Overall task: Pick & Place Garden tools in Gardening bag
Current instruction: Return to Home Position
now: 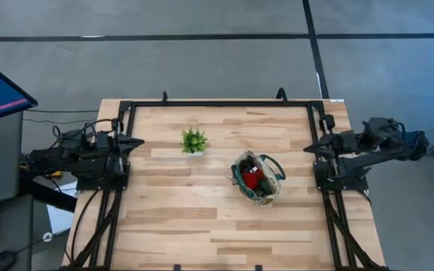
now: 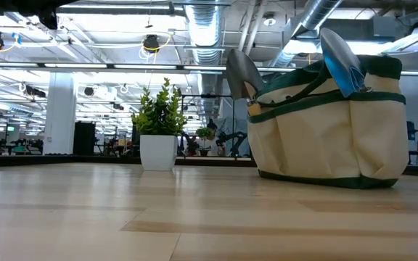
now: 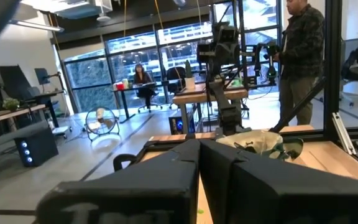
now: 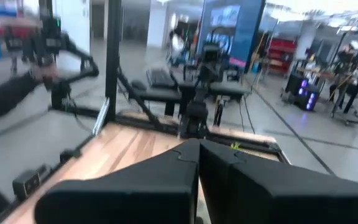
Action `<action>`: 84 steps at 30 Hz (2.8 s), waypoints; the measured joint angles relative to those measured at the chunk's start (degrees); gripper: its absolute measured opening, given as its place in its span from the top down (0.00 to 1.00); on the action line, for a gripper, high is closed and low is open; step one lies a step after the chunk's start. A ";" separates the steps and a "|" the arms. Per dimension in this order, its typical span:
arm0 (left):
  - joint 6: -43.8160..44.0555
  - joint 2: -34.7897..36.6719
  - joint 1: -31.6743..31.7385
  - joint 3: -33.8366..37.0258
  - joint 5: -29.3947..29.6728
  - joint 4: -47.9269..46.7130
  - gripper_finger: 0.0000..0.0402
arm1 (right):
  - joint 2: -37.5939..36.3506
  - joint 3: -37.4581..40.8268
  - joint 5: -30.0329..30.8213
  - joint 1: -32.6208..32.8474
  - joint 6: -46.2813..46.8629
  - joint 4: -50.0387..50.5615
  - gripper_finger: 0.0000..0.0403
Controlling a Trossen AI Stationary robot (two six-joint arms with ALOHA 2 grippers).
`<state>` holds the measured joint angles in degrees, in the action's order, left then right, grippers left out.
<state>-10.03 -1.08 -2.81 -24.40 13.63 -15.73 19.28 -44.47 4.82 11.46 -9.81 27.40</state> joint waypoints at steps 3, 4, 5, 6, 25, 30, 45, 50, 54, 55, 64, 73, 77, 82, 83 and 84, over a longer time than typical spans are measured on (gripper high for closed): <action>0.01 0.00 0.00 0.00 0.01 0.00 1.00 | -6.24 4.05 0.16 0.00 2.11 -3.66 1.00; 0.01 0.00 0.00 0.00 0.00 0.01 1.00 | -8.41 5.28 0.18 0.00 2.60 -5.40 1.00; 0.01 0.00 0.00 0.00 0.00 0.01 1.00 | -10.41 6.30 0.33 0.00 2.91 -6.49 1.00; 0.01 0.00 0.00 0.00 0.02 0.01 1.00 | -12.57 7.31 0.88 0.04 3.28 -7.52 1.00; 0.05 -0.04 -0.07 0.04 0.04 -1.11 1.00 | -19.03 9.49 5.77 0.04 4.86 -3.68 1.00; 0.05 -0.04 -0.07 0.04 0.02 -1.35 1.00 | -19.01 13.90 7.78 0.04 9.79 -7.61 1.00; 1.38 -0.04 -0.07 0.04 0.02 -1.74 1.00 | -19.03 34.81 10.28 0.04 12.30 -18.02 1.00; 2.57 -0.03 -0.07 0.04 0.02 -1.89 1.00 | -19.03 39.32 7.09 0.09 12.43 -23.20 1.00; 2.89 -0.04 -0.07 0.04 0.00 -1.92 1.00 | -19.05 41.66 7.02 0.09 12.40 -24.23 1.00; 2.87 -0.03 -0.07 0.04 0.00 -1.92 1.00 | -19.03 42.14 6.63 0.09 12.44 -24.76 1.00; 3.02 -0.04 -0.07 0.04 0.00 -2.07 1.00 | -18.96 42.93 -5.04 0.09 10.56 -25.45 1.00; 3.05 -0.04 -0.07 0.04 0.00 -2.05 1.00 | -18.96 42.93 -5.10 0.13 7.42 -25.31 1.00; 3.05 -0.04 -0.07 0.04 0.00 -1.83 1.00 | -18.96 42.93 -5.01 0.13 6.87 -25.29 1.00; 3.05 -0.03 -0.07 0.04 0.00 -1.83 1.00 | -18.96 42.93 -5.01 0.13 6.83 -25.27 1.00; 3.05 -0.03 -0.07 0.04 0.00 -1.83 1.00 | -18.96 42.93 -5.01 0.13 6.83 -25.27 1.00; 3.01 -0.04 -0.07 0.04 0.00 -1.83 1.00 | -18.96 42.93 -4.98 0.13 6.83 -25.27 1.00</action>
<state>-7.02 -1.12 -2.87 -24.36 13.63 -17.57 0.32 -1.54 -0.16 11.60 -2.98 2.13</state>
